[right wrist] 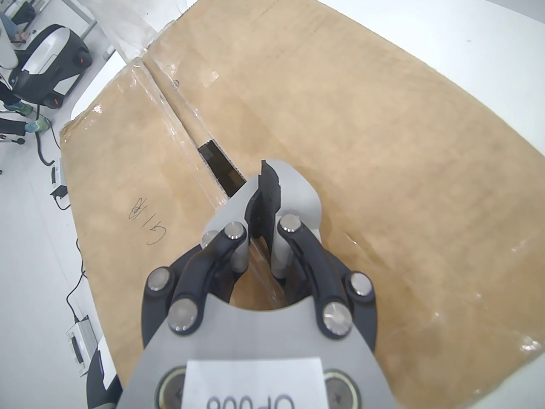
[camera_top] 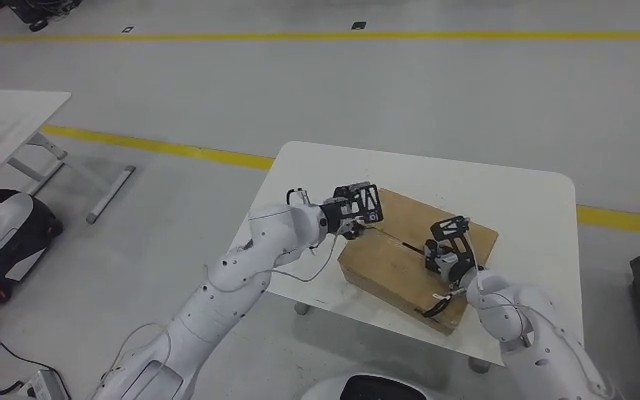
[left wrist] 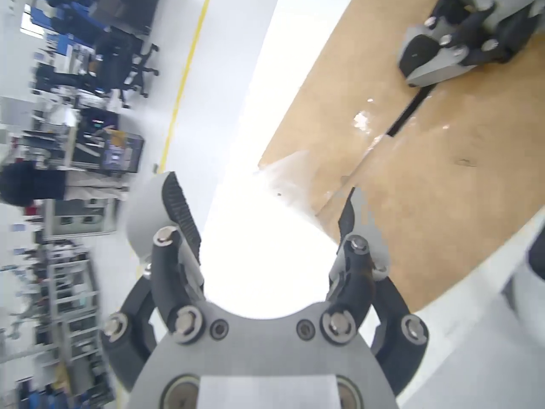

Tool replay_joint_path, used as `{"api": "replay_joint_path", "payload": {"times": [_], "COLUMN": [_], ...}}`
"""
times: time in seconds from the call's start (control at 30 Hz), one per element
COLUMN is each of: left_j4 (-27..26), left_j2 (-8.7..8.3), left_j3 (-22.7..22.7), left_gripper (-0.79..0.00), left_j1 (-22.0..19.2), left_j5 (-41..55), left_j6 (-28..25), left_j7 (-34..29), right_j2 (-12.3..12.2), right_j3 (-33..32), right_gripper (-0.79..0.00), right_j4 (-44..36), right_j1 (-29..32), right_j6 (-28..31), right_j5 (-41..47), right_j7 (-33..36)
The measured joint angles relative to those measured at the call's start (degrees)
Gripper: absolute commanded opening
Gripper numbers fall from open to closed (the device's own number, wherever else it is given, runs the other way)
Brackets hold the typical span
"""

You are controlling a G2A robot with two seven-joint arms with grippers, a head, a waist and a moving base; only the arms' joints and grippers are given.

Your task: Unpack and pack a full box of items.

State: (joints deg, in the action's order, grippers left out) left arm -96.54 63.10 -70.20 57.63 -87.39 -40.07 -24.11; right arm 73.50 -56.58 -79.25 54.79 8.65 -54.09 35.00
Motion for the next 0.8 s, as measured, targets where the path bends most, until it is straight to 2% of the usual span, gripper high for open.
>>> {"api": "replay_joint_path", "payload": {"times": [0.1, 0.2, 0.4, 0.47, 0.53, 0.8], "left_j4": [1.8, 5.9, 13.3, 14.2, 14.1, 13.6], "left_j2": [0.01, 0.2, 0.57, 0.59, 0.59, 0.53], "left_j3": [-2.3, -3.4, -3.5, -3.4, -3.4, -3.7], "left_gripper": [0.0, 0.0, 0.0, 0.0, 0.0, 0.0], "left_j1": [1.0, 1.2, -1.1, -1.5, -1.5, -1.2], "left_j5": [11.6, 24.5, 53.0, 60.8, 62.9, 57.6], "left_j6": [-1.5, -1.0, 1.0, 1.2, 1.2, 2.0], "left_j7": [-3.6, -7.6, -16.4, -18.0, -17.7, -16.8], "right_j2": [0.0, 0.1, 0.2, 0.3, 0.3, 0.2], "right_j3": [-0.1, 0.0, 0.0, -0.1, -0.2, -0.8], "right_gripper": [-0.785, -0.785, -0.785, -0.785, -0.785, -0.785], "right_j4": [0.0, -0.1, 0.0, -0.1, -0.1, -0.2], "right_j1": [0.1, 0.0, 0.1, 0.1, 0.2, 0.6], "right_j6": [0.0, 0.1, 0.2, 0.3, 0.3, 0.8], "right_j5": [-0.1, 0.0, -0.3, -0.3, -0.4, -0.8], "right_j7": [0.1, 0.2, 0.1, 0.1, 0.2, 0.3]}}
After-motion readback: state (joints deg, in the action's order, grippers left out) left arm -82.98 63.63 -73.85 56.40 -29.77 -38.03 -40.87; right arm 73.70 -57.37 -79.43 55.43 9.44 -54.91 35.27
